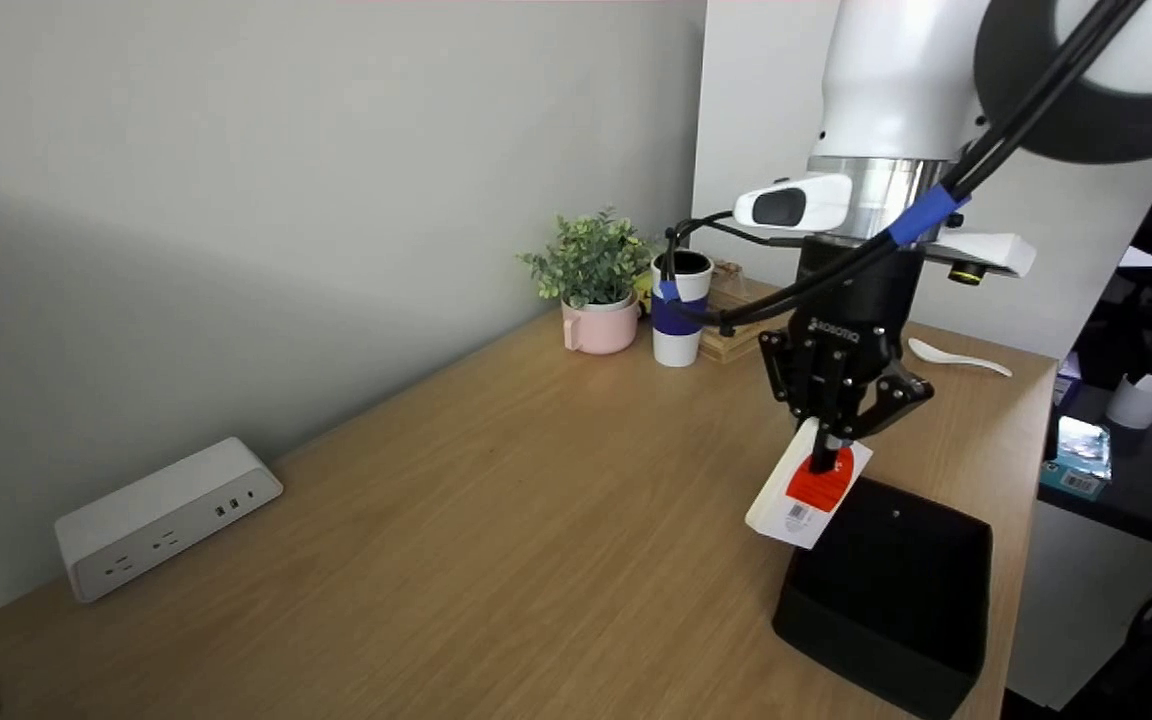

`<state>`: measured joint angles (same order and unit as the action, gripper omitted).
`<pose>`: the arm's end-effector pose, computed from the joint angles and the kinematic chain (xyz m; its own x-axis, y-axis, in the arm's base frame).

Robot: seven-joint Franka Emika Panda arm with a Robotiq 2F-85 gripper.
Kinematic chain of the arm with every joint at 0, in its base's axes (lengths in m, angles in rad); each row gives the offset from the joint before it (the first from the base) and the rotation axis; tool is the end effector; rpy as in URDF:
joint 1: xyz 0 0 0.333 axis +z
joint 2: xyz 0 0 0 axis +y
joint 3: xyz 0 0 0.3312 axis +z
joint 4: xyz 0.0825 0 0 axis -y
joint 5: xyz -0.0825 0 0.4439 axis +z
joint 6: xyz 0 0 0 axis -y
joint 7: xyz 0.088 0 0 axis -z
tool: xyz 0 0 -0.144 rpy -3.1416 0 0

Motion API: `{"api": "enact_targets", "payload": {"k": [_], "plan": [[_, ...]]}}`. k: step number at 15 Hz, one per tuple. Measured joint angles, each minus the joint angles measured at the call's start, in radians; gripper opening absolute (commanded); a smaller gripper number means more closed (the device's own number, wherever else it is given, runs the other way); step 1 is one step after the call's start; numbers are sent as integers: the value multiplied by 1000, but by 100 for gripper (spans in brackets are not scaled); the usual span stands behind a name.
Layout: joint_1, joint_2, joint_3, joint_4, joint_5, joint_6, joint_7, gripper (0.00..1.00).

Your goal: Remove the book from the box and put it on the table, put it back in the box, then back on the table again.

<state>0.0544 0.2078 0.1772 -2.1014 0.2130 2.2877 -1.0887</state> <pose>0.5997 0.1528 0.2597 0.3895 0.9080 0.1544 0.9196 -0.3742 -0.1196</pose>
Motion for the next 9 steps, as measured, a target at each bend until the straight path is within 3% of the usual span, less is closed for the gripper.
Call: {"api": "enact_targets", "payload": {"k": [6, 9], "plan": [[5, -84, 0, -18, -170, 27, -39, 4], [23, -145, 0, -25, -185, 31, -63, 4]]}}
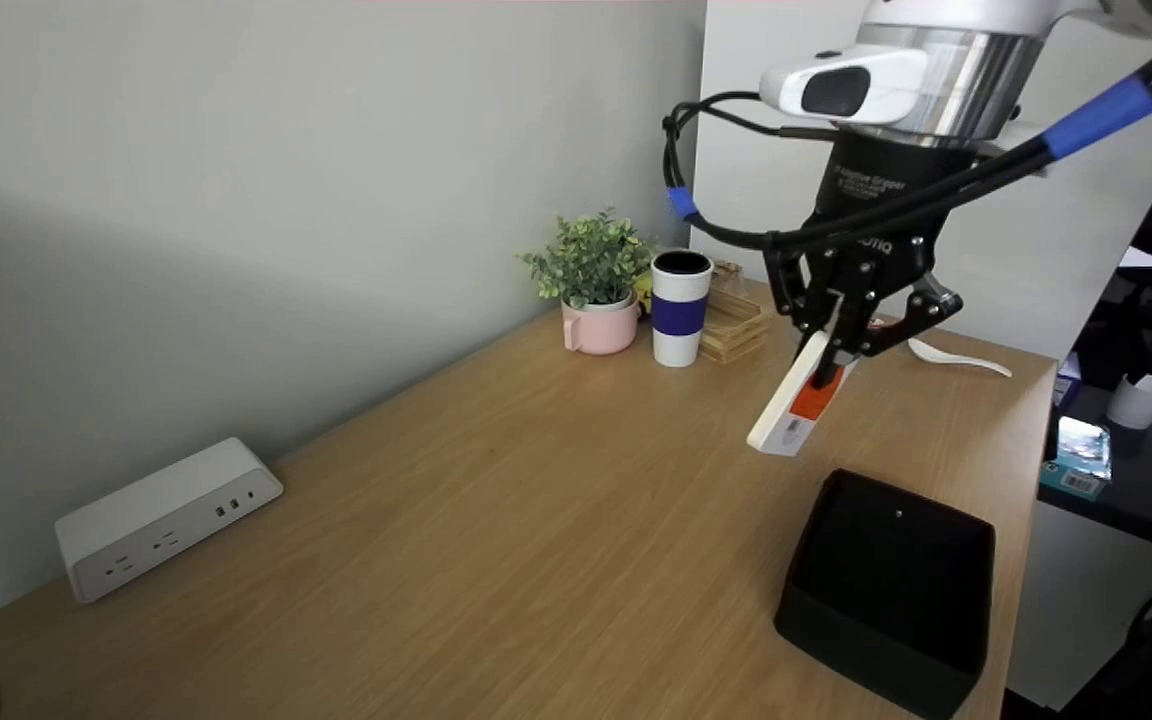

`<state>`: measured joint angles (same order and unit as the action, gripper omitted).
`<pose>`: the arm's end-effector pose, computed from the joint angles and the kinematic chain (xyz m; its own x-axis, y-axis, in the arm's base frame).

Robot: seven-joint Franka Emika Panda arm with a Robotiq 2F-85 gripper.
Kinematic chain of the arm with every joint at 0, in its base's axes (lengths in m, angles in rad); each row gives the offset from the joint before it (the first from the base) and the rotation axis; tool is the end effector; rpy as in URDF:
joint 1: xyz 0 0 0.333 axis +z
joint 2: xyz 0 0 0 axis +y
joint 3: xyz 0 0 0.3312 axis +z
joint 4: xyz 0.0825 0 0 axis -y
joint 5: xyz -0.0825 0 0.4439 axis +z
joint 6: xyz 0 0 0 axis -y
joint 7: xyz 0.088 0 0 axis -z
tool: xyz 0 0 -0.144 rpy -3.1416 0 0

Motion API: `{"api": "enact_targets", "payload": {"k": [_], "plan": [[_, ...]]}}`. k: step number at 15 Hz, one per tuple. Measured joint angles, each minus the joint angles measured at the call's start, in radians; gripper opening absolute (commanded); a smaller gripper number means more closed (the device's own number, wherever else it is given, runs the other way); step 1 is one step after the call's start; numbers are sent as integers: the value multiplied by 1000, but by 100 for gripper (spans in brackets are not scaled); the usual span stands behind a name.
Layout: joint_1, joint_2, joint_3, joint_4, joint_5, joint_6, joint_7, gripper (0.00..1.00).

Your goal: Remove the book from the box and put it on the table, put it back in the box, then back on the table again.

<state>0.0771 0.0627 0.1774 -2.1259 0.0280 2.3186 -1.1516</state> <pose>0.5985 0.1567 0.3378 0.1774 0.9805 0.0839 0.9770 -0.1858 0.1051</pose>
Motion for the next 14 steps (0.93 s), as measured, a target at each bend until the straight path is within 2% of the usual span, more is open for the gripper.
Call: {"api": "enact_targets", "payload": {"k": [4, 8, 14], "plan": [[24, -58, 0, -42, 51, 0, 0, 4], [33, -59, -1, -103, 166, -11, 0, 4], [33, -56, -22, -168, 262, -112, 20, 4]]}}
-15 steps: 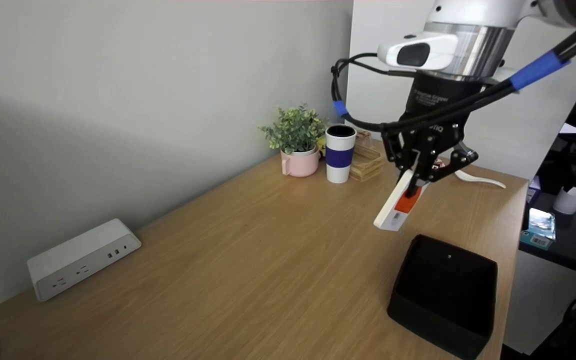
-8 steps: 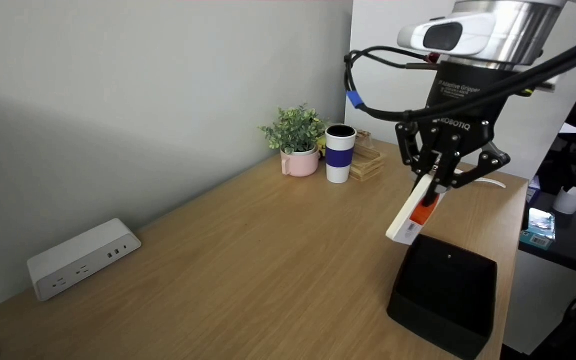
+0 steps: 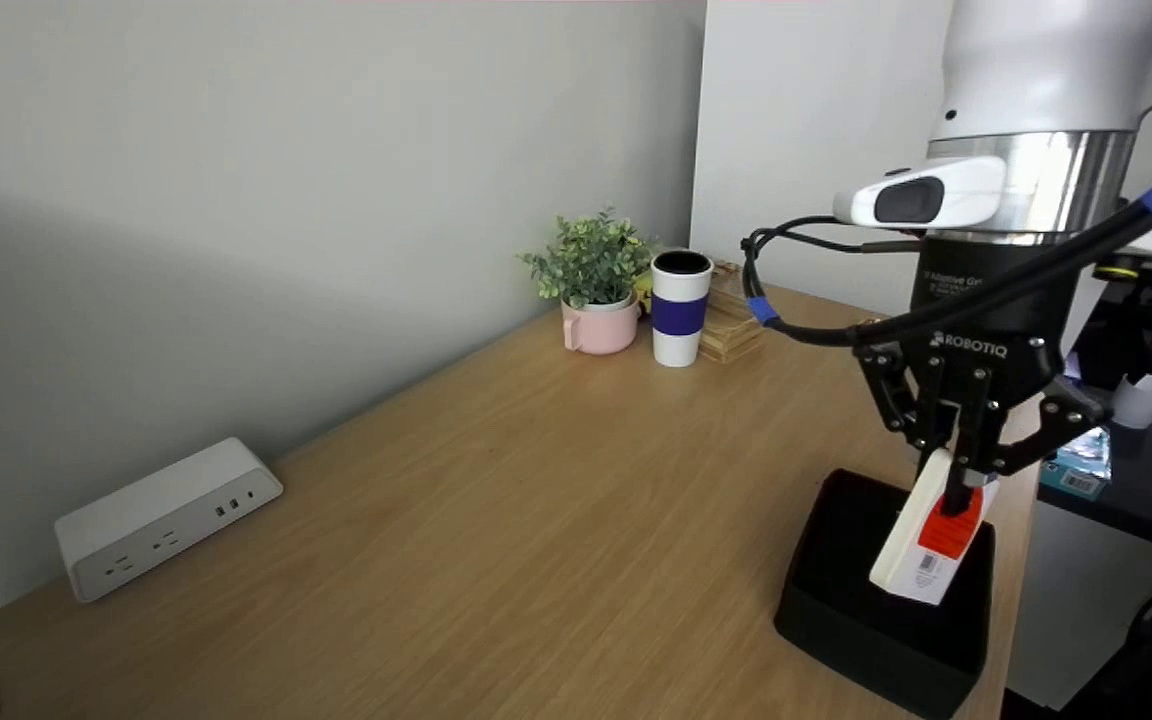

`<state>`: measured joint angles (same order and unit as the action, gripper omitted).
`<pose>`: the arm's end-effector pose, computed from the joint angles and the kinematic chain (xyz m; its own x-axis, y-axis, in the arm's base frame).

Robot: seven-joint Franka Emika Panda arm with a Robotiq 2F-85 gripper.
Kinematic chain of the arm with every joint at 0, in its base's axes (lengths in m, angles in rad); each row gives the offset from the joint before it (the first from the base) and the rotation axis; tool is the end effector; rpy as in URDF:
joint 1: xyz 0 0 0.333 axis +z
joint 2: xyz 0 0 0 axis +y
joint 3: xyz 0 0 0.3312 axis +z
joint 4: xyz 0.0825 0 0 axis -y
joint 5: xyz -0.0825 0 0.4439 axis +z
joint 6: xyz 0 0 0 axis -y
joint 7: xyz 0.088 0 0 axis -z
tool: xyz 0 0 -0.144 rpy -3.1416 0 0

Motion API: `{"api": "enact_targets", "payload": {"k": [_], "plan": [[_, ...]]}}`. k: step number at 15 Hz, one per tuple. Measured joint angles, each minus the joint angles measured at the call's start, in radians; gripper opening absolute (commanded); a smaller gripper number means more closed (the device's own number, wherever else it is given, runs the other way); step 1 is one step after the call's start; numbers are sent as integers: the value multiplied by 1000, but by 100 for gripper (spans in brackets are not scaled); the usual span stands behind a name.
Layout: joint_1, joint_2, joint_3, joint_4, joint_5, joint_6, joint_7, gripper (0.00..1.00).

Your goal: Remove the book from the box and put it on the table, put it back in the box, then back on the table again.

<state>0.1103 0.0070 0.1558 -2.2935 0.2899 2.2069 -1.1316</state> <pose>0.5226 0.1613 0.2796 0.3590 0.9218 0.1462 0.9243 -0.3295 -0.1925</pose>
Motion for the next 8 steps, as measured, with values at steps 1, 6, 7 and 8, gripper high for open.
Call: {"api": "enact_targets", "payload": {"k": [1, 6, 7, 8], "plan": [[0, 0, -6, -4, 8, -21, 7, 4], [-3, 9, -35, -19, 31, -97, 33, 4], [-5, 16, -43, -19, 31, -111, 42, 4], [-7, 26, -50, -17, 31, -124, 48, 4]]}}
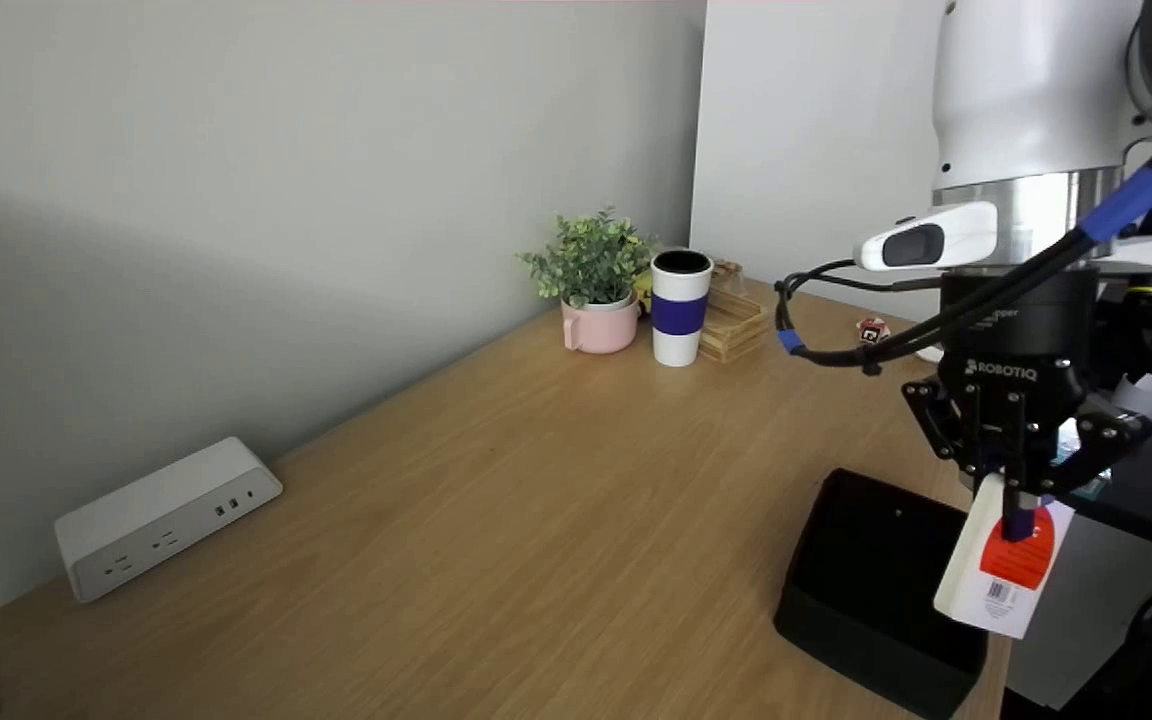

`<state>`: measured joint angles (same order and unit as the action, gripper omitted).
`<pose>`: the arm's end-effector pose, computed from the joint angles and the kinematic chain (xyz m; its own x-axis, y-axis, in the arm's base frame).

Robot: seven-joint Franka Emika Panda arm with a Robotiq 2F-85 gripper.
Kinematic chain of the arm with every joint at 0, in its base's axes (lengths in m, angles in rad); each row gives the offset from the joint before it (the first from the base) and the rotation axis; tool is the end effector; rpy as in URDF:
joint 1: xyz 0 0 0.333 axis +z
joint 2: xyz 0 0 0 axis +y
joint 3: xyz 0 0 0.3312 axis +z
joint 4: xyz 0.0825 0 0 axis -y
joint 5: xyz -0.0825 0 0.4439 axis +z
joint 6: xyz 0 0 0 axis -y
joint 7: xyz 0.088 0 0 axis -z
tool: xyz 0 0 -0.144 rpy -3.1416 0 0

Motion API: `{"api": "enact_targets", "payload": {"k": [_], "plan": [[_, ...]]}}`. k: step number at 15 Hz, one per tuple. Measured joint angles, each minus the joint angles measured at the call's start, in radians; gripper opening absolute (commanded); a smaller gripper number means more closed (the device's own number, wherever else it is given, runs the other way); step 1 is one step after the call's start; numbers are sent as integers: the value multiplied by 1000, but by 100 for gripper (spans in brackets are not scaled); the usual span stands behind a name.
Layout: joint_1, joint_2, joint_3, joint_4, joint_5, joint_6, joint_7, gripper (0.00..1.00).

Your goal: Remove the book from the box and put it on the table, put it back in the box, then back on the table again.

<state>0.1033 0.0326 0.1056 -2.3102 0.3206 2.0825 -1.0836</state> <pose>0.5030 0.1335 0.2522 0.4658 0.8819 0.0734 0.8398 -0.4143 -0.3508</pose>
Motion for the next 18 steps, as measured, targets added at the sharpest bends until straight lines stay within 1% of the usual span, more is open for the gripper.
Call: {"api": "enact_targets", "payload": {"k": [1, 3, 5, 7, 12, 18], "plan": [[-3, 13, -7, 4, -5, -6, 3, 4], [-9, 47, -19, 26, -57, -2, 30, 4], [-13, 90, -24, 72, -128, -2, 41, 4], [-13, 140, -22, 134, -163, -11, 30, 4], [-13, 248, 4, 284, -162, -59, -71, 4], [-13, 319, 42, 381, -163, -110, -114, 4]]}}
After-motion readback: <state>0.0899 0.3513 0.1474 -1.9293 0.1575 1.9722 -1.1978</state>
